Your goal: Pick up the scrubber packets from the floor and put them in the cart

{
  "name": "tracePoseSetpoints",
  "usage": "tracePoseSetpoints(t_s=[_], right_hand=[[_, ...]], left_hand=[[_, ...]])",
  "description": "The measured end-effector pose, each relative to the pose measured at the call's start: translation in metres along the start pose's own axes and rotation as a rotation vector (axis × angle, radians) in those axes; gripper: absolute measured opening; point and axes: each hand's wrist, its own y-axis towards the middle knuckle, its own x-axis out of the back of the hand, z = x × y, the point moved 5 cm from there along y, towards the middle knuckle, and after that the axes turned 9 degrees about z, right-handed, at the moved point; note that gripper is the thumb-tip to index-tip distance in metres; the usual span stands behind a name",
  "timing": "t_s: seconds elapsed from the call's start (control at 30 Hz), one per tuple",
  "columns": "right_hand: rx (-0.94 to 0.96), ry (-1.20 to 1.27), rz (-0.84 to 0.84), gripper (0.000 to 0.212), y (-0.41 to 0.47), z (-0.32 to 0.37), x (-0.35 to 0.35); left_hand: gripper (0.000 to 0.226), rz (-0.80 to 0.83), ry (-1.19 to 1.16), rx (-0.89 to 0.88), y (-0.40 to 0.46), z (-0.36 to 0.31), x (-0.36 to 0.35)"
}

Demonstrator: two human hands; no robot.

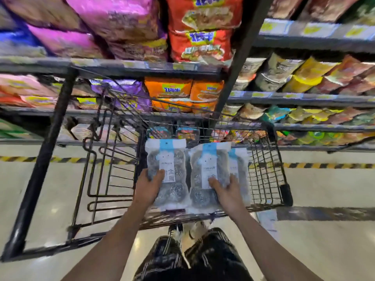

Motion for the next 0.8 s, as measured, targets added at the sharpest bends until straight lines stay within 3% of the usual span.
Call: tracePoseSetpoints(t_s=[0.1, 0.27, 0.37, 0.47, 0.57, 0.8], right_hand=[[-0.074, -0.082, 0.056, 0.091, 0.043, 0.002, -0.013], [-0.153, -0.244, 0.091, 0.06, 0.105, -0.039, -0.028], [-0.096, -0.381, 0.101, 0.071, 0.118, -0.052, -0.028], [-0.014, -0.547, 0.149, 0.085, 0.117, -0.055, -0.027], [-0.081, -0.637, 0.206, 0.074, 0.116, -0.059, -0.03], [-0.165, -0.786, 0.154, 0.065, 0.106, -0.031, -0.041]], left_hand=[[0.028, -0.003, 0.028, 0.102, 0.033, 0.011, -0.023], [0.051, 0.045, 0.131, 0.182, 0.09, 0.048, -0.05], [0.066, 0.068, 0.222, 0.192, 0.109, 0.072, -0.052], [0.096, 0.098, 0.324, 0.089, 0.106, 0.068, -0.049], [0.087, 0.255, 0.584, 0.119, 0.101, 0.069, -0.054], [0.073, 0.264, 0.864, 0.166, 0.095, 0.048, -0.04]])
